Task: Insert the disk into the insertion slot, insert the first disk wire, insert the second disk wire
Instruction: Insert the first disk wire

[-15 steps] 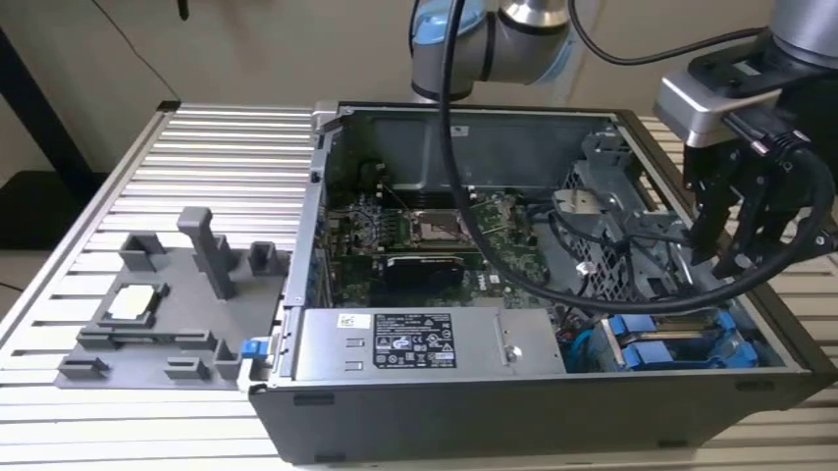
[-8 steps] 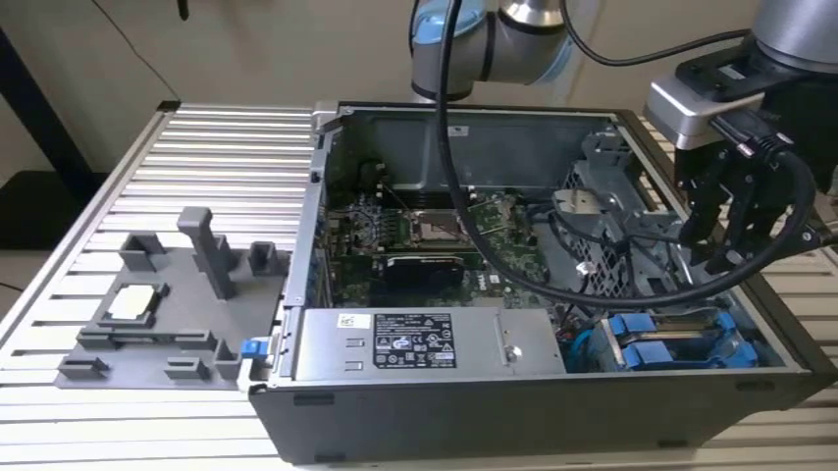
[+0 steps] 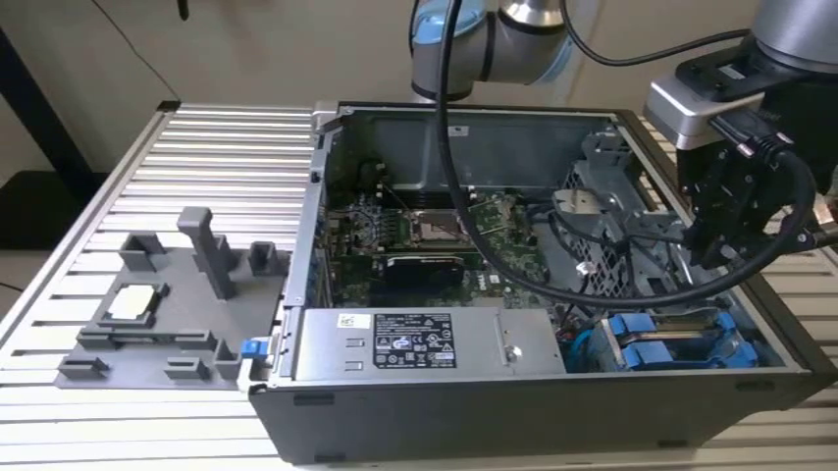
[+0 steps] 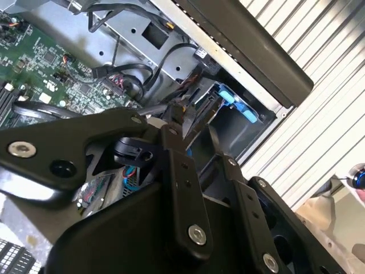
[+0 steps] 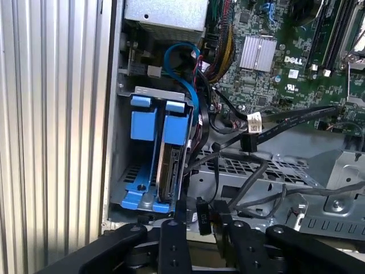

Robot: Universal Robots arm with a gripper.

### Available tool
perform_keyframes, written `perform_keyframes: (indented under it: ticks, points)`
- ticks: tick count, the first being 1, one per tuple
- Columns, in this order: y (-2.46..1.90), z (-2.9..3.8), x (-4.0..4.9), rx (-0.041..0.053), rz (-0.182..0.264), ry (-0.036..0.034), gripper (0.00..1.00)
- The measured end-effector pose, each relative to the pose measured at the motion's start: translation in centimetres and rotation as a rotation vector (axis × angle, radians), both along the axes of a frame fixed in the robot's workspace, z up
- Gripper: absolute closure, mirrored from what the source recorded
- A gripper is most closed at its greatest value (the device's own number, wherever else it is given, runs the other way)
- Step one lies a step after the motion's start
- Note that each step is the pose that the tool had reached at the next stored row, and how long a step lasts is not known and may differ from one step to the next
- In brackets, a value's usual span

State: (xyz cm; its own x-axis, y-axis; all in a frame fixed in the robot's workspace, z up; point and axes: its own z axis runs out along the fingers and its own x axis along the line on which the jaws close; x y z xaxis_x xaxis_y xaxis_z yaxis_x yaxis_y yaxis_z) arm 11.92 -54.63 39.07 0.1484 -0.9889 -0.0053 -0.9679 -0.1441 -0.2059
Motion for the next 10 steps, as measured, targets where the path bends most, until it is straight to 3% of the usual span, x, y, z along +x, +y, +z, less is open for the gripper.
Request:
perform_keyframes:
  ticks: [3,8,9,10]
  points:
    - [0.0,0.0,0.0,0.0,0.0,0.0,0.8]
    - [0.0,0.0,0.01,0.0,0.001,0.0005,0.81]
    - [0.0,0.01,0.08,-0.0004,0.001,0.0023,0.81]
    - [0.0,0.0,0.23,-0.0021,0.0,0.0102,0.81]
